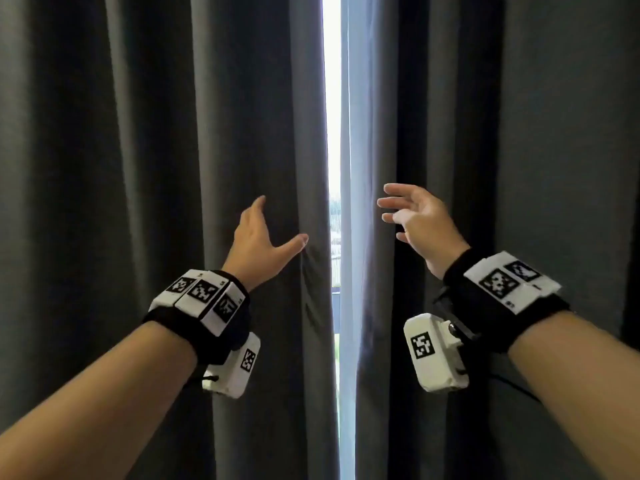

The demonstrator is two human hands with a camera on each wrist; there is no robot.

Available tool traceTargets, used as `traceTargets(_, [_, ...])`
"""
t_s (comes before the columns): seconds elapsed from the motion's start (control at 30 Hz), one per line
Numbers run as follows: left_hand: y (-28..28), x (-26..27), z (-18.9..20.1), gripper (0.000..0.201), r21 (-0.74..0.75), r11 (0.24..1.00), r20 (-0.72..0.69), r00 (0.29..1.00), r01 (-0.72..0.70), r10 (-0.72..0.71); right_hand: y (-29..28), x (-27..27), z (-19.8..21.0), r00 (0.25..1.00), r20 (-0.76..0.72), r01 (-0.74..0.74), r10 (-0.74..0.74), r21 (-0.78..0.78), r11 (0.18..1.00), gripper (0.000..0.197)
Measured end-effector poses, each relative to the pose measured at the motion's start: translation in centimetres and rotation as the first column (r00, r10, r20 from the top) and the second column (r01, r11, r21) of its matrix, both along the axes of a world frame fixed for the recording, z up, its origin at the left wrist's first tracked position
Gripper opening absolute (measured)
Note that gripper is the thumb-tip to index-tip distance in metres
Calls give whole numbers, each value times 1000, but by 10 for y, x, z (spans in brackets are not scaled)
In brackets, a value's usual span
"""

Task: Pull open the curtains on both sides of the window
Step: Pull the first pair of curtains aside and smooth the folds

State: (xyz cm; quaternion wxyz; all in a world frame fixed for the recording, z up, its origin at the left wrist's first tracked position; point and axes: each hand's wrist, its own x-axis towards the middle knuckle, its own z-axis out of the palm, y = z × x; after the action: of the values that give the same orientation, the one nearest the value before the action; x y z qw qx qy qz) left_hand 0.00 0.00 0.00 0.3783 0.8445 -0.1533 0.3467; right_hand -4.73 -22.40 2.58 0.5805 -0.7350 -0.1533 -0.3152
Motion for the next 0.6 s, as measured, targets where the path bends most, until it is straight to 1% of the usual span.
traceTargets(0.1, [-4, 35, 4, 109, -23, 999, -77, 996, 34, -36, 16, 33, 14, 999, -5, -40, 40, 3, 999, 42])
traceTargets(0.2, [-11, 67, -4, 123, 2, 998, -183, 981, 59, -57, 31, 69, 15, 997, -53, -51, 50, -14, 999, 48])
traceTargets(0.23, [-13, 76, -8, 128, 30, 998, -192, 980, 60, -53, 34, 80, 13, 997, -63, -47, 46, -15, 999, 49])
traceTargets(0.33, [-17, 102, -25, 140, 100, 992, -161, 985, 73, -56, 42, 105, 3, 997, -73, 11, -14, -34, 999, 51])
traceTargets(0.4, [-16, 116, -32, 142, 94, 992, -160, 985, 80, -65, 42, 115, -5, 995, -72, 72, -73, -29, 997, 53])
traceTargets(0.5, [-9, 137, -36, 138, 40, 998, -167, 985, 49, -42, 34, 122, -8, 983, -72, 167, -171, -57, 984, 56])
traceTargets(0.53, [-6, 143, -37, 136, 16, 999, -170, 985, 36, -33, 31, 125, -7, 980, -74, 178, -184, -77, 981, 55])
traceTargets(0.6, [-4, 150, -37, 136, -39, 998, -185, 982, 42, -49, 29, 129, -4, 984, -93, 146, -153, -81, 986, 53])
